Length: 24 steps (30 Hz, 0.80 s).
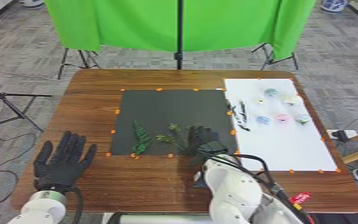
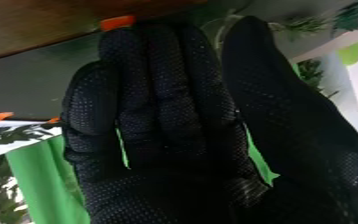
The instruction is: Arrange flowers
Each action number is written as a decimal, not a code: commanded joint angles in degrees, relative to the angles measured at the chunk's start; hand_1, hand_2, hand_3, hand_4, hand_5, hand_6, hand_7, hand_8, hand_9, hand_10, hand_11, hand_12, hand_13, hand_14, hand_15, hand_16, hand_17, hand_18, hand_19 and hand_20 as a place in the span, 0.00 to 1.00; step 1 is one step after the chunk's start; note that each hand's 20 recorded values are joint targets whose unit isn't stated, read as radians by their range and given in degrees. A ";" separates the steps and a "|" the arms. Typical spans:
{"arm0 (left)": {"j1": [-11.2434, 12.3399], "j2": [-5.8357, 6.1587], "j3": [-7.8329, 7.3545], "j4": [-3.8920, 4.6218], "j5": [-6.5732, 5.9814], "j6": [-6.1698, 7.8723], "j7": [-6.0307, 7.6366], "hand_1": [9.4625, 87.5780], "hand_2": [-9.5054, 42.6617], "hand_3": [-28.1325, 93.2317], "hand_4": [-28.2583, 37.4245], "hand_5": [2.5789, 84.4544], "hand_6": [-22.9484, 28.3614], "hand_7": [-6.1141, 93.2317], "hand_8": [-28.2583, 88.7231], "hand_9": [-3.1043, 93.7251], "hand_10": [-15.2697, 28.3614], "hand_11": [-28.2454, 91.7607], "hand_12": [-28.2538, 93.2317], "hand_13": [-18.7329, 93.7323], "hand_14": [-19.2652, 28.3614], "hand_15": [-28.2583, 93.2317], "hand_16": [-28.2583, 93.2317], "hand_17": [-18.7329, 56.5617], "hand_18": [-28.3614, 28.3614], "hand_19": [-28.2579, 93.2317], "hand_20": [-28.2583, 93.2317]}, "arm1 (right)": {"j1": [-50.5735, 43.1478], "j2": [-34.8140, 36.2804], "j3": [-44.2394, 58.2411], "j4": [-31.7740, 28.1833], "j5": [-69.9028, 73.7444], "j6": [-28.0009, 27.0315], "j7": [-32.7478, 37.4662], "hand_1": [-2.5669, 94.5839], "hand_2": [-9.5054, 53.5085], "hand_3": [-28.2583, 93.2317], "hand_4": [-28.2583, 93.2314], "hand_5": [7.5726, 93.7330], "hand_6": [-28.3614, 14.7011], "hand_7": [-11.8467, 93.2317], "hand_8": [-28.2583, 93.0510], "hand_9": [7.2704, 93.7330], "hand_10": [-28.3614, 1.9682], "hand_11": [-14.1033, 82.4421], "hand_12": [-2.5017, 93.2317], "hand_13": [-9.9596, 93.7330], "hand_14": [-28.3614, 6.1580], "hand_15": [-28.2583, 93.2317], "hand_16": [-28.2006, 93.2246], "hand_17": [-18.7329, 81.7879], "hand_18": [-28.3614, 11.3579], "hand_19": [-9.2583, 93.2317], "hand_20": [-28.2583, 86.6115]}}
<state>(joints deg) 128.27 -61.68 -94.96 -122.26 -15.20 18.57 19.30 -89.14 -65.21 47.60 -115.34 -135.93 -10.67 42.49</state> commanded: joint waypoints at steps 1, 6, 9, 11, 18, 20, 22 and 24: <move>0.62 0.44 0.60 0.52 -0.13 -0.01 -0.55 0.24 0.52 0.84 0.00 0.53 0.57 0.27 0.15 0.47 0.68 0.50 0.33 0.46 0.71 0.62 0.16 0.19 0.75 0.56 0.36 | -0.14 -1.93 -2.31 1.76 0.78 -0.86 -0.73 0.59 0.00 0.79 0.01 0.71 0.53 0.31 0.30 0.76 0.36 0.38 0.34 0.69 0.37 0.66 0.46 0.51 0.06 0.92 0.49; 0.20 0.54 1.03 0.69 -0.07 0.22 -1.13 0.24 0.52 0.84 0.00 0.53 0.57 0.27 0.15 0.47 0.69 0.50 0.33 0.46 0.71 0.62 0.16 0.19 0.75 0.56 0.36 | -0.25 -2.41 -2.93 1.56 0.62 -1.32 -1.25 0.59 0.00 0.79 0.01 0.71 0.53 0.31 0.29 0.76 0.35 0.38 0.33 0.69 0.37 0.66 0.46 0.51 0.06 0.92 0.49; 0.14 0.60 0.98 0.77 -0.09 0.21 -1.17 0.24 0.52 0.84 0.00 0.53 0.57 0.27 0.15 0.47 0.69 0.50 0.33 0.46 0.71 0.62 0.16 0.19 0.75 0.56 0.36 | -0.50 -2.12 -3.26 1.01 1.06 -1.57 -0.86 0.59 0.00 0.79 0.01 0.71 0.53 0.31 0.29 0.76 0.35 0.38 0.32 0.69 0.36 0.66 0.45 0.51 0.06 0.92 0.49; 0.24 0.52 0.72 0.73 0.08 0.23 -1.23 0.24 0.52 0.84 0.00 0.53 0.57 0.27 0.15 0.47 0.69 0.50 0.33 0.46 0.71 0.62 0.16 0.19 0.75 0.56 0.36 | -0.68 -1.84 -3.29 0.62 1.48 -1.53 -0.71 0.59 0.00 0.79 0.02 0.71 0.53 0.31 0.30 0.76 0.35 0.38 0.32 0.69 0.36 0.66 0.45 0.51 0.06 0.92 0.49; 0.60 0.36 0.71 0.64 0.23 0.07 -1.45 0.24 0.52 0.84 0.00 0.53 0.57 0.26 0.15 0.47 0.69 0.50 0.33 0.46 0.71 0.62 0.16 0.19 0.75 0.56 0.36 | -0.75 -1.65 -3.40 -0.10 2.37 -1.30 -0.09 0.59 0.00 0.78 0.02 0.72 0.52 0.32 0.31 0.76 0.35 0.39 0.32 0.69 0.35 0.67 0.44 0.51 0.05 0.92 0.49; 0.64 0.28 0.76 0.62 0.08 -0.01 -1.38 0.24 0.52 0.84 0.00 0.53 0.57 0.27 0.15 0.47 0.69 0.50 0.33 0.46 0.71 0.63 0.16 0.19 0.75 0.56 0.36 | -0.70 -1.66 -3.59 -0.30 2.15 -1.22 -0.02 0.59 0.00 0.78 0.02 0.72 0.52 0.32 0.31 0.76 0.34 0.39 0.32 0.69 0.35 0.67 0.44 0.51 0.05 0.92 0.49; 0.48 0.20 0.78 0.69 0.05 0.10 -1.49 0.24 0.52 0.84 0.00 0.53 0.57 0.27 0.15 0.47 0.69 0.50 0.33 0.46 0.71 0.63 0.16 0.19 0.75 0.56 0.36 | -0.69 -1.75 -3.40 -0.40 2.58 -1.67 -0.07 0.59 0.00 0.78 0.03 0.72 0.52 0.31 0.31 0.76 0.34 0.39 0.32 0.69 0.35 0.67 0.43 0.51 0.05 0.92 0.49; 0.53 0.08 0.75 0.69 -0.60 -0.23 -1.42 0.24 0.52 0.84 0.00 0.53 0.57 0.27 0.15 0.47 0.69 0.50 0.33 0.46 0.71 0.62 0.16 0.19 0.75 0.56 0.36 | -0.63 -1.74 -3.51 -0.39 2.29 -1.91 0.50 0.58 0.00 0.77 0.03 0.72 0.52 0.32 0.31 0.76 0.33 0.39 0.31 0.69 0.34 0.67 0.43 0.51 0.05 0.92 0.49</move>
<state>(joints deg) 127.96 -61.20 -94.45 -122.01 -15.12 18.57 18.47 -88.82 -67.27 44.73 -116.06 -133.82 -11.44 41.94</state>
